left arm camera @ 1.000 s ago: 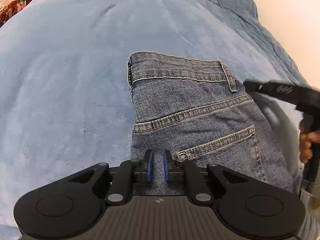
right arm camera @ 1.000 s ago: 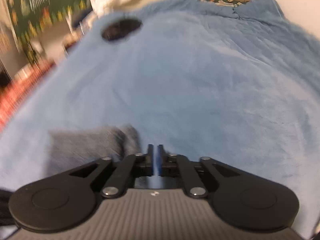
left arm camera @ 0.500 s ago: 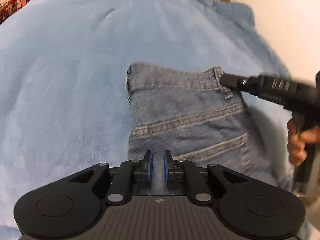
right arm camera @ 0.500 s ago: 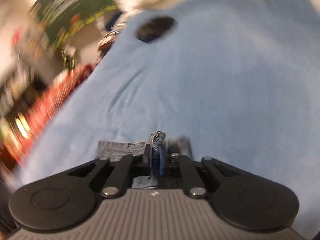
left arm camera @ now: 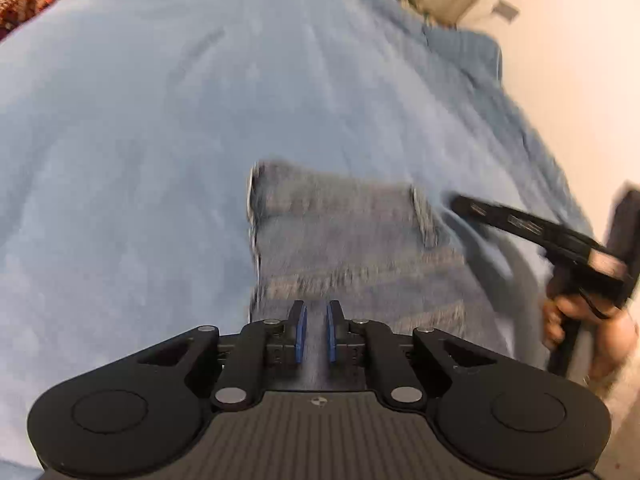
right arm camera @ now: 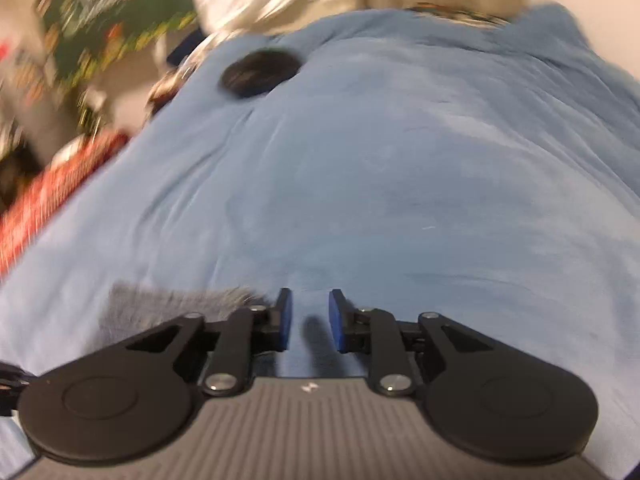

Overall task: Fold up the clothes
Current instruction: 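Pull both grippers back from the folded shorts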

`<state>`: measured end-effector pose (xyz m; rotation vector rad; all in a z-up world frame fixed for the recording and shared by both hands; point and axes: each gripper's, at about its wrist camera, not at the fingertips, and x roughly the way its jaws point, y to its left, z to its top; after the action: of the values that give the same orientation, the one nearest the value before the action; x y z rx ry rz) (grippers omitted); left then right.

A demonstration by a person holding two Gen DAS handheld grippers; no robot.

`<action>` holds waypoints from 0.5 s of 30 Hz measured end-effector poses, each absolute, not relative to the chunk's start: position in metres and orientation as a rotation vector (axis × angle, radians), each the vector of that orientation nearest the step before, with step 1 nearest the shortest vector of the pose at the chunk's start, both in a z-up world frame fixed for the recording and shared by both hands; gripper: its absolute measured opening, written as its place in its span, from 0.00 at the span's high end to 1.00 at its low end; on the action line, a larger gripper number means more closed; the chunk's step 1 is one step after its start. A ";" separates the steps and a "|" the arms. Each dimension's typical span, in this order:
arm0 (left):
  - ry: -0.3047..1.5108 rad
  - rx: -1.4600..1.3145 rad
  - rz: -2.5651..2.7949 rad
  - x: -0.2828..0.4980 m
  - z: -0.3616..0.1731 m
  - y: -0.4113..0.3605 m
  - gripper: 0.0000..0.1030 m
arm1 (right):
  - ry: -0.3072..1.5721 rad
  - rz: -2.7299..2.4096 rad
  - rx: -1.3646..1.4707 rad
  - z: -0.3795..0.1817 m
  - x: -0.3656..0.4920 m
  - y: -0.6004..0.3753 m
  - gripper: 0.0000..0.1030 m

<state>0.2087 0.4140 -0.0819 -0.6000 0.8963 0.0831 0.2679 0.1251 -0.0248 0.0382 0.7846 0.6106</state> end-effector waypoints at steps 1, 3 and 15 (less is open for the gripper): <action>0.896 -0.620 0.088 0.211 -0.084 0.419 0.92 | 0.786 0.635 0.062 -0.017 0.259 0.118 0.85; 0.905 -0.641 0.084 0.221 -0.092 0.420 0.92 | 0.804 0.699 0.107 -0.006 0.235 0.104 0.86; 0.939 -0.559 0.037 0.257 -0.099 0.390 0.91 | 0.929 0.631 -0.037 -0.053 0.160 0.069 1.00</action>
<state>0.2572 0.3898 -0.0994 -0.5590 0.9393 0.0369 0.1596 0.0689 -0.0534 -0.0374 0.9295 0.6312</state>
